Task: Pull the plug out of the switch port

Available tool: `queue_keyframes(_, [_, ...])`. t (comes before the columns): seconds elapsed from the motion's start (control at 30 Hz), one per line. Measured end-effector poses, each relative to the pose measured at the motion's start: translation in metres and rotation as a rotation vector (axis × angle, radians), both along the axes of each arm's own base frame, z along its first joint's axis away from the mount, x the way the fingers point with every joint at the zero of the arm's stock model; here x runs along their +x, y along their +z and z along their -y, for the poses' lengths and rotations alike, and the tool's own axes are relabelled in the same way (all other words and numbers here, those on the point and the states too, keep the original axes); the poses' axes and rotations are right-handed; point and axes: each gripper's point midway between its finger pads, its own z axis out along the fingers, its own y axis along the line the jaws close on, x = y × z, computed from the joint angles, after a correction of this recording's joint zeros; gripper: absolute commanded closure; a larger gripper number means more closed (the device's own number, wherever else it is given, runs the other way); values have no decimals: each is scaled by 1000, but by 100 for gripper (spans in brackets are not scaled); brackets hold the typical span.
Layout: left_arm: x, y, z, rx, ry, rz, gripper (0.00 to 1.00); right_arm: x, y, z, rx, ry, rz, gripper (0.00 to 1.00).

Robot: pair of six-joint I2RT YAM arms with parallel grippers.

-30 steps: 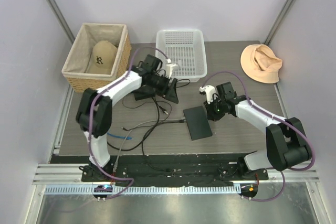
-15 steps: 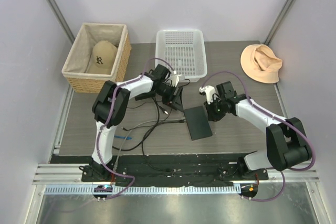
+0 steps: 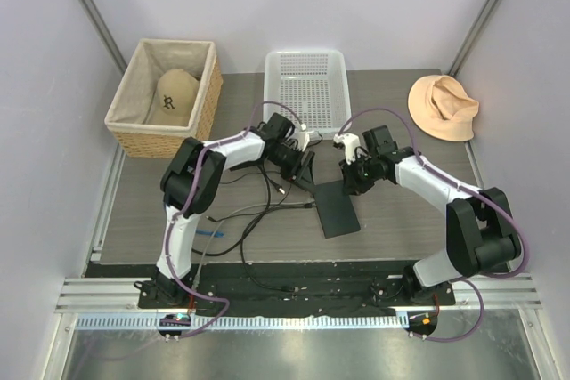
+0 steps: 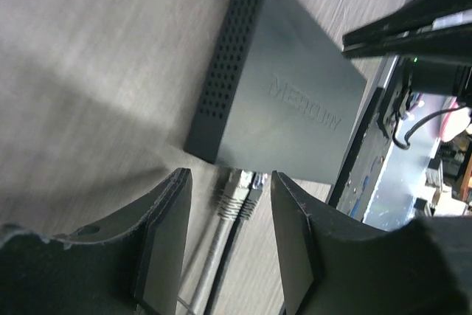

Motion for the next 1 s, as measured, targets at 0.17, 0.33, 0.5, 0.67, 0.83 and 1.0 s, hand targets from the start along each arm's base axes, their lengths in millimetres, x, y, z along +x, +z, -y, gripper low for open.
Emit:
queue_keyframes(0.17, [-21, -7, -13, 39, 8, -11, 46, -3, -1, -4, 4, 13, -4, 87])
queue_keyframes(0.33, [-27, -2, -20, 57, 35, 35, 46, -12, -8, -4, -4, 22, -28, 86])
queue_keyframes(0.5, [-26, -6, -10, 50, 41, 53, 47, -17, -12, -4, -14, 28, -39, 86])
queue_keyframes(0.67, [-25, -8, 2, 28, 39, 45, 51, -21, -14, -8, -26, 49, -47, 86])
queue_keyframes(0.83, [-24, -10, 8, 6, 37, 29, 59, -24, -16, -10, -33, 64, -51, 85])
queue_keyframes(1.0, [-26, -12, 9, -8, 23, 14, 64, -25, -16, -11, -37, 69, -49, 85])
